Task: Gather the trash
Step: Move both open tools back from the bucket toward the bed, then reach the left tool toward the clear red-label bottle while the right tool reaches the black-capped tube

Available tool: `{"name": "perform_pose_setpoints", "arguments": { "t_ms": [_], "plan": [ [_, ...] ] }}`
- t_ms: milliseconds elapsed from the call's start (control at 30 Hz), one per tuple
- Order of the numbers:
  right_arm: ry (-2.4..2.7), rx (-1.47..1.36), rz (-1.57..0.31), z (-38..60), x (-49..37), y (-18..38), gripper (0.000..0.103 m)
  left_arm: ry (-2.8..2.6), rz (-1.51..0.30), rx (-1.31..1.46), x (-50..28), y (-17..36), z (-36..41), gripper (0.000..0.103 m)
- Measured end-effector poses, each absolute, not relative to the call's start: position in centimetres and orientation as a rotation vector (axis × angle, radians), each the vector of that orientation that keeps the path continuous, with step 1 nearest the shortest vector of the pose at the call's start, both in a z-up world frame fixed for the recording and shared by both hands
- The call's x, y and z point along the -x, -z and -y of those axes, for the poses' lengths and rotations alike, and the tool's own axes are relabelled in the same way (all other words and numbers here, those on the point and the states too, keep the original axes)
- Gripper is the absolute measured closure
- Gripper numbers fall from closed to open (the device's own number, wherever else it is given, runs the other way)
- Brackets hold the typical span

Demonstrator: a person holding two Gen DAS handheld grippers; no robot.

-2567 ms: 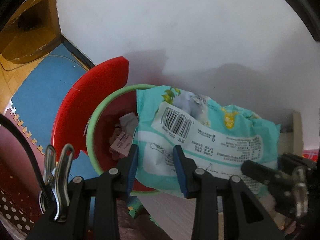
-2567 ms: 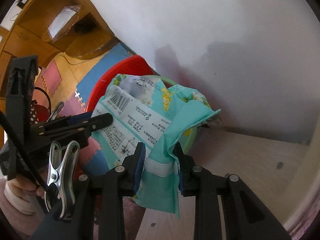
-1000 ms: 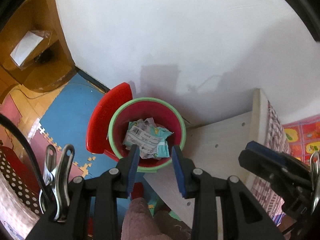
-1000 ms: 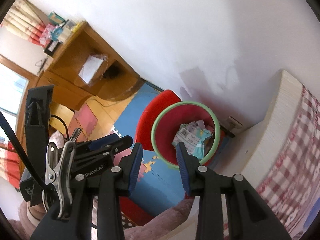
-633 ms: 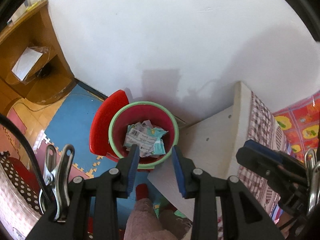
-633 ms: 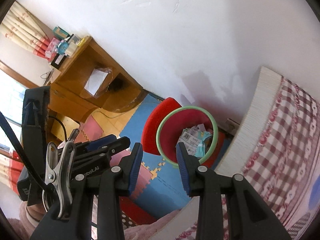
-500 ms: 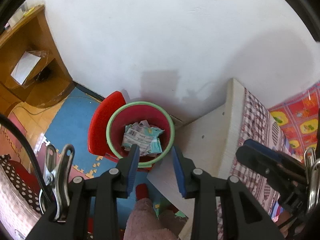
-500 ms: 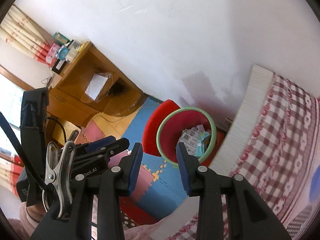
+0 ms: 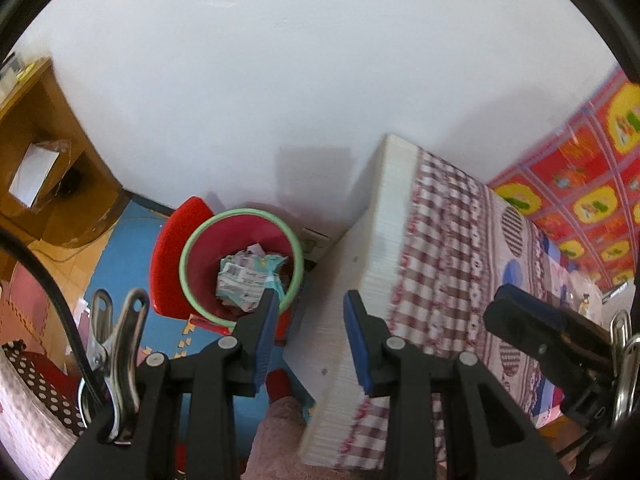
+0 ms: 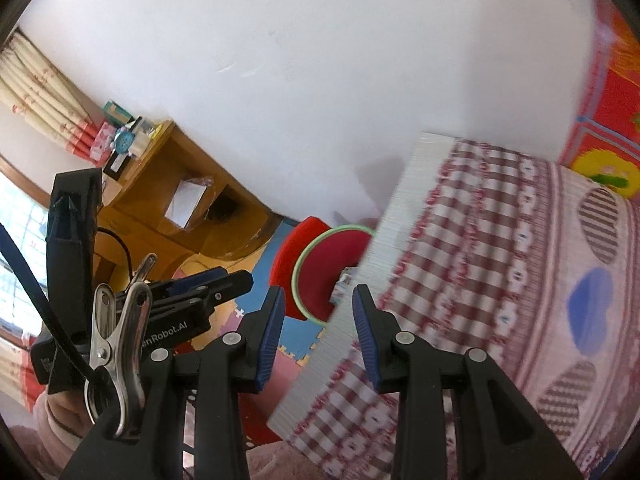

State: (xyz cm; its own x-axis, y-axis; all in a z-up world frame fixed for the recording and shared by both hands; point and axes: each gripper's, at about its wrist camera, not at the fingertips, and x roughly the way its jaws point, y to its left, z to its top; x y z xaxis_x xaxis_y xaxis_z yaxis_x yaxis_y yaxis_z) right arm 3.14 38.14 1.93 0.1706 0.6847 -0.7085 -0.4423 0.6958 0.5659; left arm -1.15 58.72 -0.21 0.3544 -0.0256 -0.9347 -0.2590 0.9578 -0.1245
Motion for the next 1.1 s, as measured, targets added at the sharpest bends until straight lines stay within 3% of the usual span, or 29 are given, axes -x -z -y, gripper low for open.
{"name": "perform_pose_setpoints", "arguments": {
  "t_ms": [1100],
  "plan": [
    [-0.570, -0.409, -1.077, -10.2, 3.9, 0.0, 0.067, 0.113, -1.185, 0.092, 3.6, -1.9, -31.4, 0.069]
  ]
}}
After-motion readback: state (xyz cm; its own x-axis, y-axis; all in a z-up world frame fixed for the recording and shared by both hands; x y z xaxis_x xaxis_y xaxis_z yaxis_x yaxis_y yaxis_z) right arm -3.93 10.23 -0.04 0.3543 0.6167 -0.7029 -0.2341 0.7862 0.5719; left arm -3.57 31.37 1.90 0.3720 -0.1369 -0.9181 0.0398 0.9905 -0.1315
